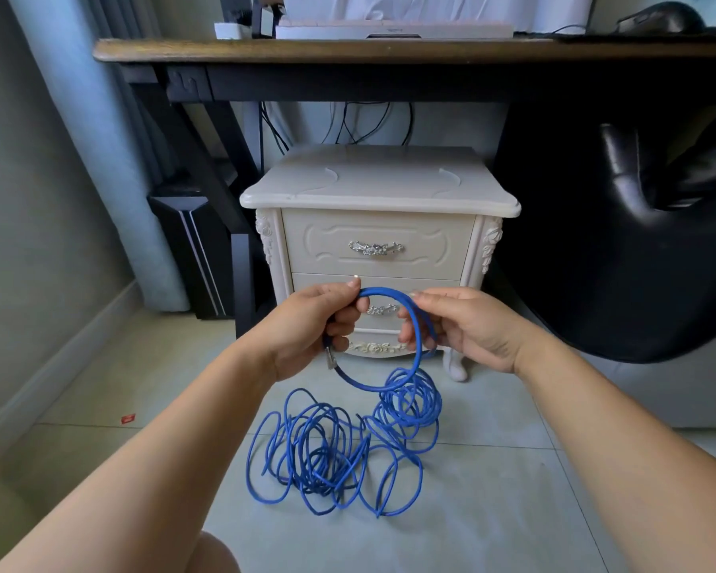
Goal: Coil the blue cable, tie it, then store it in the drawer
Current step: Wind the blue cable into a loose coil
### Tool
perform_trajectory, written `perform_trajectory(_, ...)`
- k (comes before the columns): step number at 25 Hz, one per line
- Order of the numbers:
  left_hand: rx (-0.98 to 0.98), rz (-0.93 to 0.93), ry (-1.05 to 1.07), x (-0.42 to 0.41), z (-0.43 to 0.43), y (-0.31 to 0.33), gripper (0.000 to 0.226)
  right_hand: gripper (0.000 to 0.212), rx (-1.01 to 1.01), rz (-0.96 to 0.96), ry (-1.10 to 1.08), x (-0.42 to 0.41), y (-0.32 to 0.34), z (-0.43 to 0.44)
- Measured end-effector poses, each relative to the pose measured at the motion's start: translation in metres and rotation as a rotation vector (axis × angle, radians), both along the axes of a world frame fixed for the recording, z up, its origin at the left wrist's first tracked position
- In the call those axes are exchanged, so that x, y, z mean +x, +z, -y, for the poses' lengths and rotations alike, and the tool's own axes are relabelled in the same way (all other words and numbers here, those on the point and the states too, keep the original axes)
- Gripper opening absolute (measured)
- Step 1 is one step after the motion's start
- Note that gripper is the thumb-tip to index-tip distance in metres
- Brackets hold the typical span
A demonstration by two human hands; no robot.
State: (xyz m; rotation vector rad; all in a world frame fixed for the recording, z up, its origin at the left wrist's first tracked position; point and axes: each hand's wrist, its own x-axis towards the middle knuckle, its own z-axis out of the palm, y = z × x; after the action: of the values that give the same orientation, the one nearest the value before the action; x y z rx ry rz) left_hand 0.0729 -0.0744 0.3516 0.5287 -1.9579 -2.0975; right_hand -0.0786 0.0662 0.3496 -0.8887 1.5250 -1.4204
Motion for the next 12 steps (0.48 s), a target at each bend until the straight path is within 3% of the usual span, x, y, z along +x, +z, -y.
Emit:
perform_trajectory(5,0.068,-0.039,0.121,-0.004,0.007,-0.002,0.034,0.027,-0.141,0.185,-0.234,0.0,-0.003,0.006)
perform_trajectory(12,-0.17,0.043,0.63,-0.033,-0.011,-0.009,0.04,0.027,-0.097,0.278,-0.041,0.032,-0.003,0.01)
